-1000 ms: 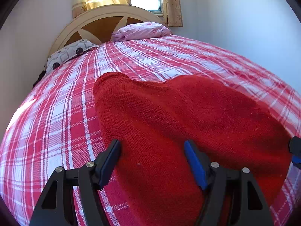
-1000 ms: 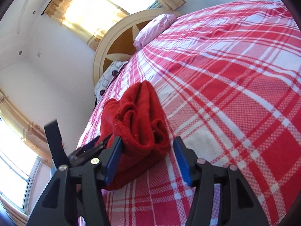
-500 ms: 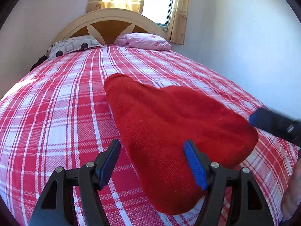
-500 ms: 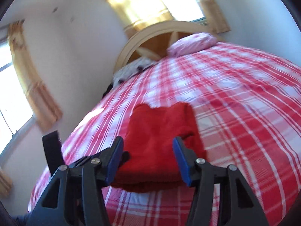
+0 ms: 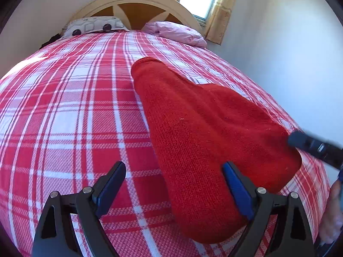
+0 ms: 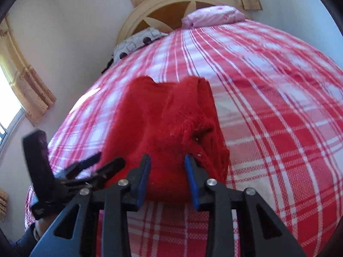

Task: Fold small clothes
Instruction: 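Press the folded red sweater flat with both open tools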

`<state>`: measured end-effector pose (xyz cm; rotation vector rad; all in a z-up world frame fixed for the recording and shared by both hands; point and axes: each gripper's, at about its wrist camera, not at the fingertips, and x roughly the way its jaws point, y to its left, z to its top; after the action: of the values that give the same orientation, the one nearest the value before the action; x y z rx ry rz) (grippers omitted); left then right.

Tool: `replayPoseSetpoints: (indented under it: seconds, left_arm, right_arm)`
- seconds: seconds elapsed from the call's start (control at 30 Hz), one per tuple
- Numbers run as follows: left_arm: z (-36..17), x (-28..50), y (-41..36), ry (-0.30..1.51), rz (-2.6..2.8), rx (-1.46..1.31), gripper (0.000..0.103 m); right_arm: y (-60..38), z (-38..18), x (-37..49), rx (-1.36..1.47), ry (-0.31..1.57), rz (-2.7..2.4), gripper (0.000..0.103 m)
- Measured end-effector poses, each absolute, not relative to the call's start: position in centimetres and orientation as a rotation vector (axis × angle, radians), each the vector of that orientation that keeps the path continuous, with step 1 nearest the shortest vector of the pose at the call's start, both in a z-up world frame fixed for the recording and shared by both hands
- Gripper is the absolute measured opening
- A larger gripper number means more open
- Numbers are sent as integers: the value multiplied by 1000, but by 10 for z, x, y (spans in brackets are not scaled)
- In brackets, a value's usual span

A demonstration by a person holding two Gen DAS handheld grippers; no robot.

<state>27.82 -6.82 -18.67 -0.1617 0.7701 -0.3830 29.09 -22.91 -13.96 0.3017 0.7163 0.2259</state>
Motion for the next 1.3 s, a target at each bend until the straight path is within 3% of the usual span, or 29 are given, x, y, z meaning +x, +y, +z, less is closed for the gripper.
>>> replayPoseSetpoints:
  seconds: [0.2,0.47,0.67,0.9,1.07,1.3]
  left_arm:
    - [-195,284,-59,815,-416,-240,93]
    - [-196,286,-63,827,-407,-209,98]
    - [-191,280,-54,780,-414,-247,98]
    - [-178,262,-38,669,-343,-270,98]
    - [-183,272,-39,718,-301,-261,98]
    - [-190,279,-43,765,-316,-249,99]
  right_arm:
    - [-210,-106,346,251,708,262,49]
    - [-233,-178,431,327,1041,158,48]
    - [-237,-175,419,308,988,166,46]
    - [-224,-141,358,224,813,190,52]
    - [-200,-137,311,84,738,217,53]
    - [-207,-168,306,32,796,163,54]
